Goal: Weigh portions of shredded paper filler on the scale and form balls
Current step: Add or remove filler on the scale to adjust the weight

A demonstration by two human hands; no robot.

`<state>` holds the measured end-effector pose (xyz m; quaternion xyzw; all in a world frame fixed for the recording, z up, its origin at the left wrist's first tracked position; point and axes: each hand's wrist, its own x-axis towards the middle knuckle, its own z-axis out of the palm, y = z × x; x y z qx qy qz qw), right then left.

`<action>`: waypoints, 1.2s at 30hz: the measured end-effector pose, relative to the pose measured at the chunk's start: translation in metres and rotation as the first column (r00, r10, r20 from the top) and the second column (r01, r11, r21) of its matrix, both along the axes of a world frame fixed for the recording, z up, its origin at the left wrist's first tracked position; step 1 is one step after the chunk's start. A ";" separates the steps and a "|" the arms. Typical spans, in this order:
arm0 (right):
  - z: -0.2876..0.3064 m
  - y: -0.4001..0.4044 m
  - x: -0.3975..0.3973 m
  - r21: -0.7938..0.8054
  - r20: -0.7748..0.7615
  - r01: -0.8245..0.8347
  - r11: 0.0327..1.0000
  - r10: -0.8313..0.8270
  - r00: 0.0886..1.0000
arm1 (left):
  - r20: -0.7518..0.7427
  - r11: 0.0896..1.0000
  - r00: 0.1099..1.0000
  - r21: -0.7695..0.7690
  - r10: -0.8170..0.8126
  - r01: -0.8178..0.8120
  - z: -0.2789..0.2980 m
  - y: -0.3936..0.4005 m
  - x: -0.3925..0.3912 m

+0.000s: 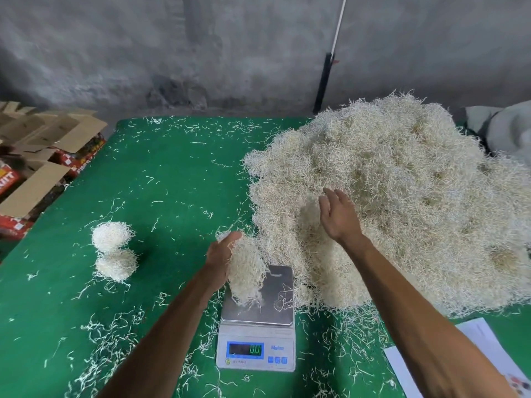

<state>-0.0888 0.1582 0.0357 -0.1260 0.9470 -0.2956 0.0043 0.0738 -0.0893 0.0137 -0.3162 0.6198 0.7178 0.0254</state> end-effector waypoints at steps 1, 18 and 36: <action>-0.002 0.001 0.005 0.140 -0.059 0.044 0.989 -0.036 0.998 | 0.007 0.998 1.000 0.065 0.021 -0.022 -0.002 0.001 -0.001; -0.065 -0.032 0.110 -0.365 0.580 -0.060 0.929 0.277 0.766 | 0.168 0.985 0.975 -0.073 -0.144 0.158 -0.039 -0.007 0.034; -0.060 -0.028 0.141 0.175 0.164 -0.033 0.984 0.004 0.987 | -0.064 0.876 0.989 -0.475 -0.136 0.089 -0.044 -0.011 0.070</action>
